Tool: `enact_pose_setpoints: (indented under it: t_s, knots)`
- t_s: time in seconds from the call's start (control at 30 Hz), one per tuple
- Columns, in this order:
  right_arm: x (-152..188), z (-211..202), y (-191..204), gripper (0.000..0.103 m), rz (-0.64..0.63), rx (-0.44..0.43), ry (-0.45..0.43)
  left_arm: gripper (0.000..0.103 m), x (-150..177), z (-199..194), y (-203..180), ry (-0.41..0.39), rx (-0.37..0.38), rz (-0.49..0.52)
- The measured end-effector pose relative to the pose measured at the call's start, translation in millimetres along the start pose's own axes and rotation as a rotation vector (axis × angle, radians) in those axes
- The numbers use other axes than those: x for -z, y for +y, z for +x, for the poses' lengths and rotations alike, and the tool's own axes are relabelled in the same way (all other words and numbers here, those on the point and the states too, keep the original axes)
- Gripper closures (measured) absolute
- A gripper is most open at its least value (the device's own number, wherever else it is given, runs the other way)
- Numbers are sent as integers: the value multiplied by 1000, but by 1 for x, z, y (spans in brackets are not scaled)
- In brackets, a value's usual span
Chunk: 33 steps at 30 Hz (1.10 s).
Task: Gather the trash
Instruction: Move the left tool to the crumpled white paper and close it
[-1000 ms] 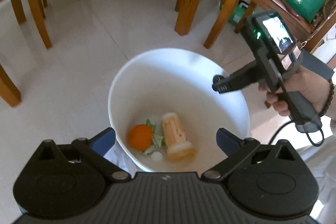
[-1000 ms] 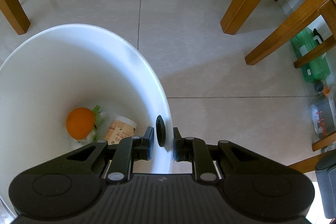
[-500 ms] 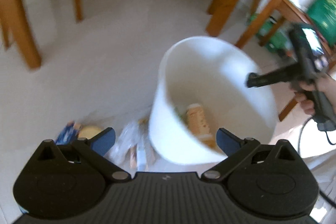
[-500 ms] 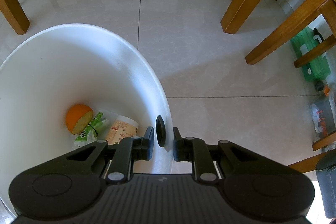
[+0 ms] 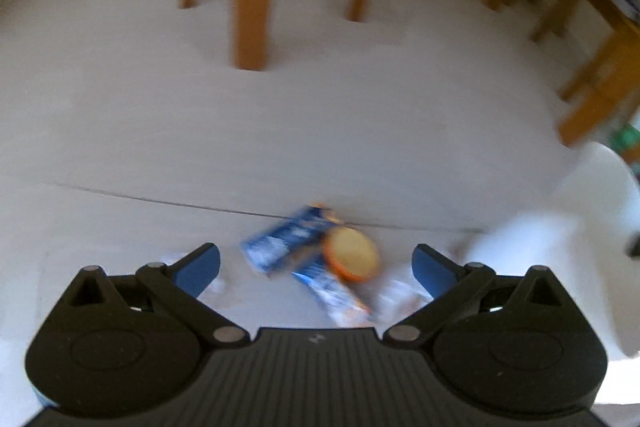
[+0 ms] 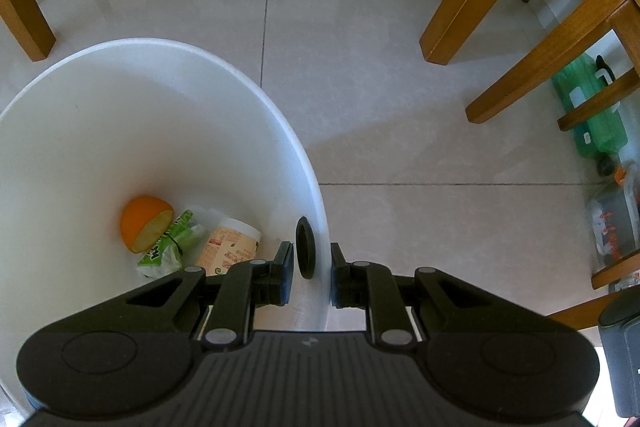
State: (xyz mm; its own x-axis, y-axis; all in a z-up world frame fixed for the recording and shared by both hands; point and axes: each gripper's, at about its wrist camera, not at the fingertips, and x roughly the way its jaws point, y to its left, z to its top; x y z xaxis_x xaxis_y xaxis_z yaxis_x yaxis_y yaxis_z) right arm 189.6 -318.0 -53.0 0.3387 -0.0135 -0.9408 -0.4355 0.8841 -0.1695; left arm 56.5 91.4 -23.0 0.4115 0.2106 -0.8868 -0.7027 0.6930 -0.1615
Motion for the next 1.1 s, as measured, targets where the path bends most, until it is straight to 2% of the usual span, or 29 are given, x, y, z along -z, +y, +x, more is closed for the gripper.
enact_pose_setpoints:
  t_s: [0.27,0.4,0.67,0.8,0.97,1.1]
  knots:
    - [0,2,1,82,-10,8,3,2,11,60,67,64,-157,-161]
    - [1,2,3,82,-22,19,2,2,24,85,95,106,-175,-237]
    - [0,5,9,82,-35,45,10,2,43,127,101,125,-178,-310]
    - [-2,7,9,81,-38,51,9,4,51,147,104,119,-205,-339]
    - [-3,9,10,80,-48,61,10,13,60,163,113,107,-244,-393]
    - [-5,11,9,80,-47,60,14,19,64,169,116,88,-237,-426]
